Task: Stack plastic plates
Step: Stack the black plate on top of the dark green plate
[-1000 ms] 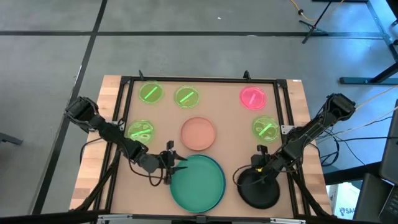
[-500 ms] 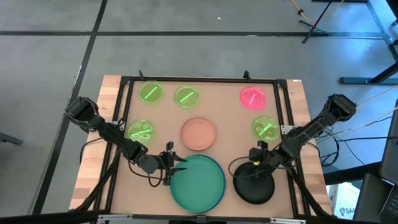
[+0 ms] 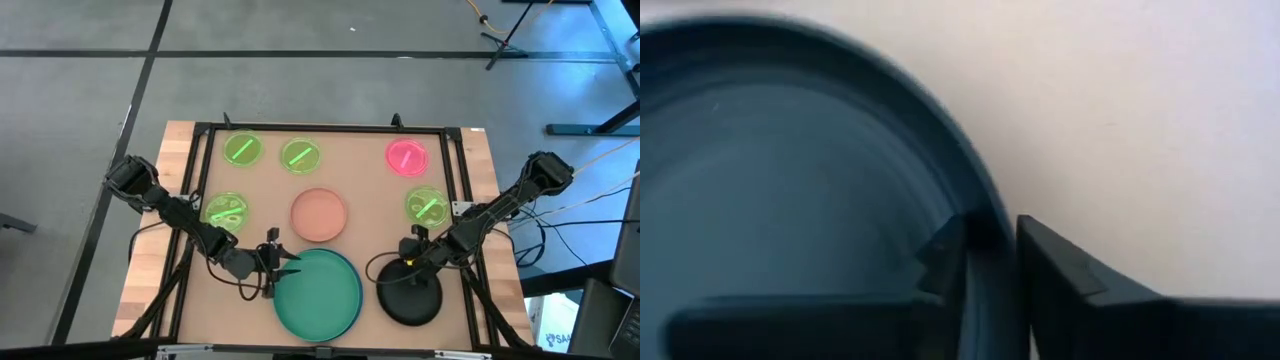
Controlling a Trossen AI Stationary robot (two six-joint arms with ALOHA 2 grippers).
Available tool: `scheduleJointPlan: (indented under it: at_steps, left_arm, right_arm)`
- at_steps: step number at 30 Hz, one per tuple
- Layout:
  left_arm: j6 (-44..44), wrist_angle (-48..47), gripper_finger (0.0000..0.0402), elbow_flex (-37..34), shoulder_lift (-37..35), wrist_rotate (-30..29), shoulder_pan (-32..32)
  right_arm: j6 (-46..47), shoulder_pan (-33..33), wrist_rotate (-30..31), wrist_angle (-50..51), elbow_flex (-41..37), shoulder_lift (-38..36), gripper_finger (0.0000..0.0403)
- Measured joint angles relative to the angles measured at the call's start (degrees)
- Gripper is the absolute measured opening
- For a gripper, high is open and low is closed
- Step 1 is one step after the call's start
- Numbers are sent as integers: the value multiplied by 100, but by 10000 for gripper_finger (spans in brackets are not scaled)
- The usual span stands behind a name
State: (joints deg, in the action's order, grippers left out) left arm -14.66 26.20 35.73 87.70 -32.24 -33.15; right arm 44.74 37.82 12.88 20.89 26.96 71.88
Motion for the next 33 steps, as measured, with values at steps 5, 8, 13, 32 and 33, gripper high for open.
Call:
scheduleJointPlan:
  at_steps: [5, 8, 13, 32, 33]
  left_arm:
    - [17, 0, 137, 0, 0, 14, -61]
    - [20, -2, 137, 0, 2, 23, -72]
    - [22, 0, 137, 0, 2, 19, -48]
    - [15, 50, 137, 0, 2, -27, -46]
    - [15, 50, 137, 0, 2, -27, -46]
  right_arm:
    - [-150, 0, -43, 20, 56, -158, 9]
    - [-164, 0, 52, 49, 272, -331, 17]
    - [-529, -136, 65, 11, 692, -718, 5]
    - [-1771, -1278, 83, -3886, 826, 1257, 7]
    - [-1804, -1318, 55, -4079, 826, 1436, 8]
